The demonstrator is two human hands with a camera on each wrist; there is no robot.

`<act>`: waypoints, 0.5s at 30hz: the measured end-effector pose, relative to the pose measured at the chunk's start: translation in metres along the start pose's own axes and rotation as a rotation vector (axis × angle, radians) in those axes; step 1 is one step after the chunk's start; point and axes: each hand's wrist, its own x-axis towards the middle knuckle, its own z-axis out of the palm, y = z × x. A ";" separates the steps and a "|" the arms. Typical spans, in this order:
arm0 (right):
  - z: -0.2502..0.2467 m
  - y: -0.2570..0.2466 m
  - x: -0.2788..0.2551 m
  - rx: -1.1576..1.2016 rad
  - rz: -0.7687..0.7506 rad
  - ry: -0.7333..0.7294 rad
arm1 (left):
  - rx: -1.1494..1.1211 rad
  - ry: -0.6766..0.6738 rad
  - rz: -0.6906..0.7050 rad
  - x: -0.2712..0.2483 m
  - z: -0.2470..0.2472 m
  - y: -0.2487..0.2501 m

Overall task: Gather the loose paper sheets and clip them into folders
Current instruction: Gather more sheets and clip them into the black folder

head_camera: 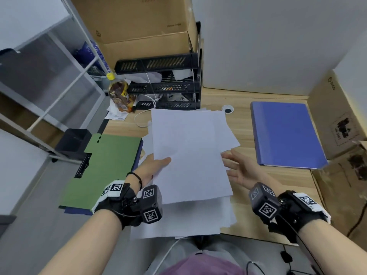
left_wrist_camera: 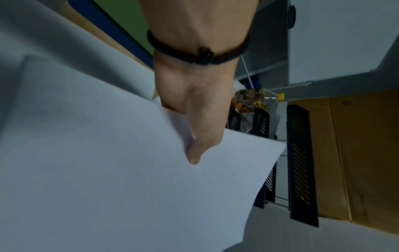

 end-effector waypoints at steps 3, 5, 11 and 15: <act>0.010 0.007 0.005 -0.180 0.076 -0.075 | 0.016 -0.103 -0.052 -0.015 0.005 -0.001; 0.015 0.016 0.012 -0.219 0.093 -0.116 | 0.018 -0.139 -0.076 -0.018 0.007 -0.004; 0.032 0.043 0.032 -0.318 0.069 -0.072 | 0.128 -0.037 -0.088 -0.021 -0.013 -0.027; 0.033 0.058 0.041 -0.359 0.058 0.027 | -0.137 0.301 -0.055 -0.020 -0.035 -0.045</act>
